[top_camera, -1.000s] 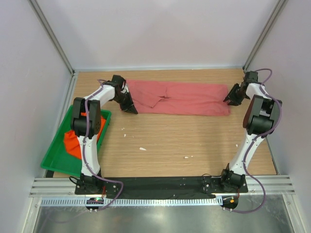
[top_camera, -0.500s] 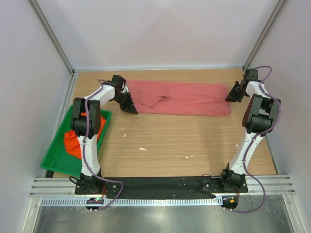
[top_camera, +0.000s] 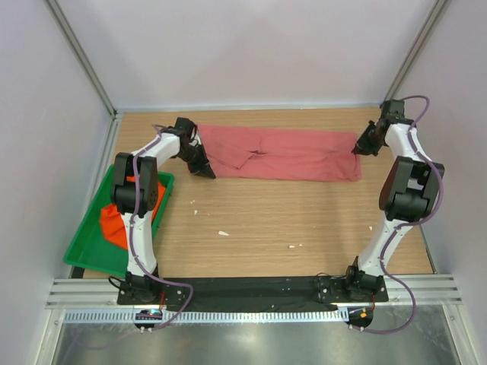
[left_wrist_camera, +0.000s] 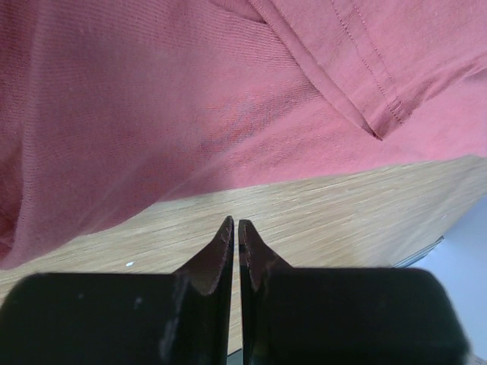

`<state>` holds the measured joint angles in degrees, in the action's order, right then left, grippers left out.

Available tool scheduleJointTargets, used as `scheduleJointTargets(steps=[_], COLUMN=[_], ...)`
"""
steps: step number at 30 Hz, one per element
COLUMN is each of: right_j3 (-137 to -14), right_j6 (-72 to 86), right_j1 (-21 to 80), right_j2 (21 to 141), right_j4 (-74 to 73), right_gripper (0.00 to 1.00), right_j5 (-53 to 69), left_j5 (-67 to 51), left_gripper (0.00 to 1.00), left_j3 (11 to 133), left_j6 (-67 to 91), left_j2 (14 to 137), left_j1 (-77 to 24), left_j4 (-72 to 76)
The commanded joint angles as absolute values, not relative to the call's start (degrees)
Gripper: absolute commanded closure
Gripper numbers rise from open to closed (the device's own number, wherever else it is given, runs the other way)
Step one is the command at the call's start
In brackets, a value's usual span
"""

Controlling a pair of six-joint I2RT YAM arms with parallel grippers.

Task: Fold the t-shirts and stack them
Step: Fold the tshirt

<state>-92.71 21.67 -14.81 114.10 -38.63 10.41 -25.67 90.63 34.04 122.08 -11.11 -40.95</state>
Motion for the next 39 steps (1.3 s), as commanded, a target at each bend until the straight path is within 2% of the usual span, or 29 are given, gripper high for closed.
scheduleJointTargets(steps=[1, 17, 26, 29, 33, 37, 39], right_j3=[-91.67, -94.92, -96.24, -98.25, -102.12, -99.25, -96.34], right_j6=[23.55, 22.59, 20.84, 18.38, 15.91, 15.55, 17.48], right_j1=[-14.15, -14.06, -14.06, -13.97, -12.13, -10.20, -10.11], right_j2=[109.51, 117.77, 119.35, 121.02, 119.45, 113.48, 109.89], right_j4=[-36.92, -31.99, -33.14, -34.71, -42.69, -46.14, -45.53], right_gripper=[0.96, 0.96, 0.94, 0.84, 0.59, 0.52, 0.59], right_j5=[8.35, 4.05, -4.39, -6.84, -13.26, -13.37, -7.87], left_j5=[-26.28, -26.63, -26.63, -26.72, -26.81, -26.98, -26.89], left_gripper=[0.95, 0.95, 0.95, 0.95, 0.95, 0.95, 0.95], left_j3=[90.62, 88.59, 89.65, 90.61, 91.67, 93.77, 95.26], left_j6=[34.19, 32.70, 32.43, 32.52, 33.04, 33.57, 33.66], left_j2=[119.36, 117.77, 118.56, 118.91, 119.18, 120.14, 121.02], left_j1=[-10.81, -10.72, -10.72, -10.81, -10.72, -10.72, -10.64], left_j4=[-40.25, -40.87, -41.31, -41.40, -41.57, -41.48, -41.57])
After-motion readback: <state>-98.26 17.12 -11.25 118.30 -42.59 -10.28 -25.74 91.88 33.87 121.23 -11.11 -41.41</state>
